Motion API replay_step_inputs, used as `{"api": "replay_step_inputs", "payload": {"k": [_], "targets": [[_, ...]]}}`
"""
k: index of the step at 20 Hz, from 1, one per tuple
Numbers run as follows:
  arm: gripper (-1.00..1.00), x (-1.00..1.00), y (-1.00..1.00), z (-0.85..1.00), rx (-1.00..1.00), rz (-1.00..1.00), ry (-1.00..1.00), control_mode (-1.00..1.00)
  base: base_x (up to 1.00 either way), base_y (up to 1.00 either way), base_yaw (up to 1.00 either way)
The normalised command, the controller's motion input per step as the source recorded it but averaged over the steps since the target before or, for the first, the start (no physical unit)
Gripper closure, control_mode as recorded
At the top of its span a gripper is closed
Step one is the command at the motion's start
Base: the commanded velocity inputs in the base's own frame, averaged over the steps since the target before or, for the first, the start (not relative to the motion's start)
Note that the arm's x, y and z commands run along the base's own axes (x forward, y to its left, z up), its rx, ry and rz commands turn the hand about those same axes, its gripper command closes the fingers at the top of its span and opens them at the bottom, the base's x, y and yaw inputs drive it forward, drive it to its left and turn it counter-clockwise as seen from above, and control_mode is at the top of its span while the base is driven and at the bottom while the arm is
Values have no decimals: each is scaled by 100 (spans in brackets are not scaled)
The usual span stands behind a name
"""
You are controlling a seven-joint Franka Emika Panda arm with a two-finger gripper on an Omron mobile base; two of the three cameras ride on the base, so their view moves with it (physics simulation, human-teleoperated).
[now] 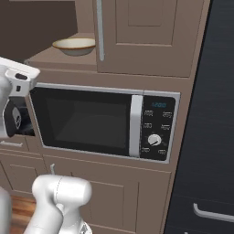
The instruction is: Move the bowls from the cabinet to the plates on the dining table.
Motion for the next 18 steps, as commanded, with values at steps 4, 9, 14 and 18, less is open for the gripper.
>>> {"api": "replay_step_inputs", "payload": {"k": [4,9,14,18], "targets": [[-100,-1,-50,11,-6,-5,0,-100,0,0,0],[-100,0,-52,15,-6,-4,1,-100,0,0,0],[-100,-1,-50,14,-5,-5,0,-100,0,0,0],[-100,-6,-45,12,-7,-6,0,-100,0,0,0]]}}
